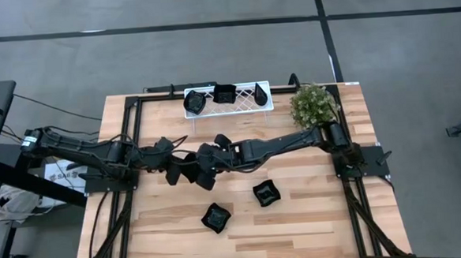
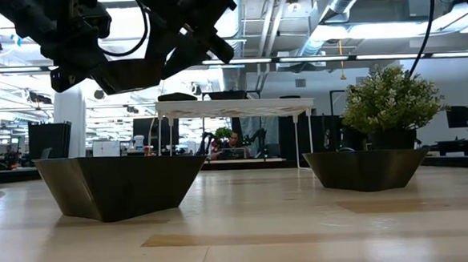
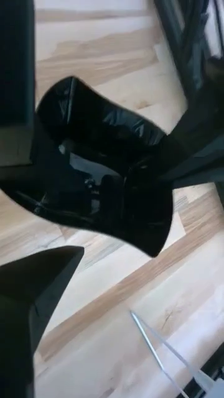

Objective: Pick & Place Mini shaped plates
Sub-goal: Stack the black distorted square plate on top of the black distorted square plate on the shelf

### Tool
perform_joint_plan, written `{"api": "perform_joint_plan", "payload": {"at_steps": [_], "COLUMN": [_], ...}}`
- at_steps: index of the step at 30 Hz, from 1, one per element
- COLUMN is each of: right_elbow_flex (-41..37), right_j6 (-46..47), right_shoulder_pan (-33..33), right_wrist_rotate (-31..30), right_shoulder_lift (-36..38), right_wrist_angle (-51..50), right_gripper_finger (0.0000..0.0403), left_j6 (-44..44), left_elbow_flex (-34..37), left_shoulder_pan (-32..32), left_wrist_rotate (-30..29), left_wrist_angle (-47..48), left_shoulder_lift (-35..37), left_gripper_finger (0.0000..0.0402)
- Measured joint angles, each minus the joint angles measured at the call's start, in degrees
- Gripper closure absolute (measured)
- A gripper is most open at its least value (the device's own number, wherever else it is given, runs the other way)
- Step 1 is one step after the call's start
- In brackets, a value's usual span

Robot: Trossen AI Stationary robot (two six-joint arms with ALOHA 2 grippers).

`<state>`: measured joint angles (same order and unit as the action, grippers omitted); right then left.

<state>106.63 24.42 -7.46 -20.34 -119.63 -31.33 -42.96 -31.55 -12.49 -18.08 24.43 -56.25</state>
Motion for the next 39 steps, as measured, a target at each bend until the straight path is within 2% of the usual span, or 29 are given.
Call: {"api": "perform_joint_plan", "payload": {"at_steps": [5,15,21,28,32,39], "right_elbow_flex": [0.0,0.0,0.0,0.0,0.0,0.0], "right_j6": [1.0,2.7,4.1,5.2,5.7,5.8], "right_shoulder_pan": [0.0,0.0,0.1,0.1,0.1,0.0], "right_wrist_rotate": [2.7,2.8,3.2,4.4,6.4,7.9], "right_shoulder_lift": [0.0,0.0,0.0,0.1,0.1,0.1], "right_wrist_angle": [0.5,0.3,0.2,0.2,0.8,0.6], "right_gripper_finger": [0.0292,0.0347,0.0396,0.0400,0.0401,0.0402], "left_j6": [0.0,-0.9,-1.0,-1.0,0.7,1.1], "left_elbow_flex": [0.0,0.0,0.1,0.1,0.1,0.1], "left_shoulder_pan": [0.1,0.0,0.0,0.0,0.0,0.1], "left_wrist_rotate": [-0.3,-0.2,0.1,0.1,-0.2,-0.6], "left_wrist_angle": [0.0,-0.2,-0.4,-0.8,-1.9,-3.0], "left_shoulder_lift": [0.0,0.0,0.0,0.0,0.0,0.0], "left_gripper_finger": [0.0396,0.0396,0.0396,0.0393,0.0367,0.0291]}}
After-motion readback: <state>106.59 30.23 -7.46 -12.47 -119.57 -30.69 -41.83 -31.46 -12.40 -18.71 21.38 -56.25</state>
